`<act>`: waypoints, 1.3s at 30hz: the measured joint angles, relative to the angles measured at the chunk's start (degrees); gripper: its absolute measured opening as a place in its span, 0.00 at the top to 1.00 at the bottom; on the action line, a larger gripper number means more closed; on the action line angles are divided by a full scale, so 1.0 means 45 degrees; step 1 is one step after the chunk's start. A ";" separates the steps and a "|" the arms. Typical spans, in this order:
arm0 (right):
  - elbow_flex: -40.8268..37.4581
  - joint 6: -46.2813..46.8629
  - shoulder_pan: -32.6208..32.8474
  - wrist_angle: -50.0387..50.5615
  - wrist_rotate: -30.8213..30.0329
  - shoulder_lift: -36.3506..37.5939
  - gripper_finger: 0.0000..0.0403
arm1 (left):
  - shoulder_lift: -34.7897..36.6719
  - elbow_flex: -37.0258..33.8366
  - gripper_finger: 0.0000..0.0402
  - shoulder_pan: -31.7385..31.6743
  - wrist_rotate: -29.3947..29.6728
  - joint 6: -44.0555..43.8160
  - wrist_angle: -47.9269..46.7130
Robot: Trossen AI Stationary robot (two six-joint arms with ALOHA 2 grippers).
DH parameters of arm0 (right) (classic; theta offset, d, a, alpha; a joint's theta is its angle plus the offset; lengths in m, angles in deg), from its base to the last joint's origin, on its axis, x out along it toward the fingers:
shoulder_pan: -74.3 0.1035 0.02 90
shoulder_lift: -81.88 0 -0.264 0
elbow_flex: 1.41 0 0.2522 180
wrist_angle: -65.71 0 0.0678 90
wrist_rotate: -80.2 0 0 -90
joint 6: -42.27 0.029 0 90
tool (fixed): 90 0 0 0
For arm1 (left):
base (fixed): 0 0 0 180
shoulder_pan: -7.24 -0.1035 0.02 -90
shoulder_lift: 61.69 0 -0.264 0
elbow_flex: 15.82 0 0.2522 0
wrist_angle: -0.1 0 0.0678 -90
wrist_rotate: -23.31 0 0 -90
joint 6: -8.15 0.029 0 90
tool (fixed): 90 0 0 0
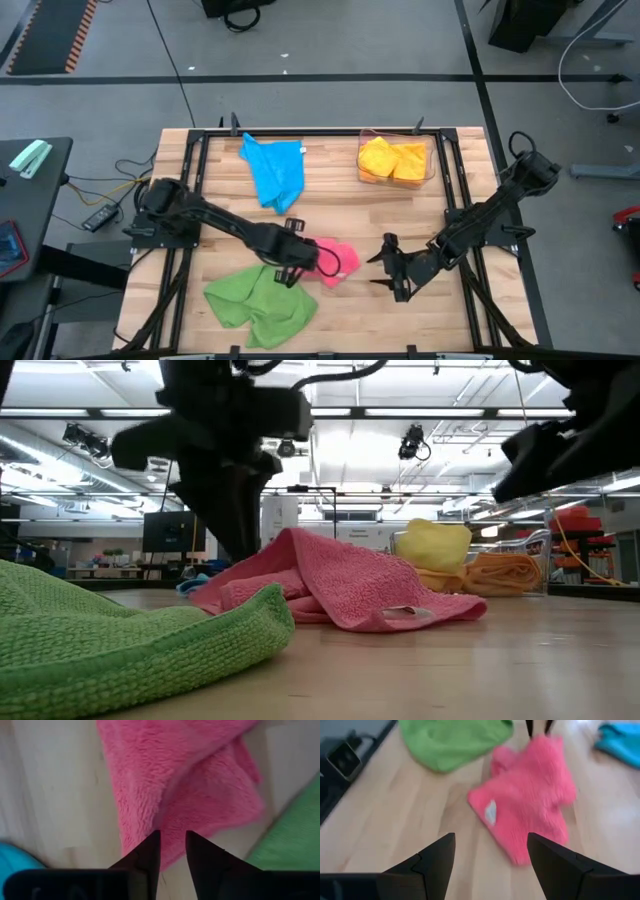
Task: Fold microfiber towels
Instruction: Fold the pink microfiber cloth
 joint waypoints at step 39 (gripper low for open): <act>0.4152 -0.3744 -0.2540 -0.2276 0.3909 -0.6762 0.43 | 0.5669 -0.5411 0.85 0.0558 0.0045 -0.1659 0.3952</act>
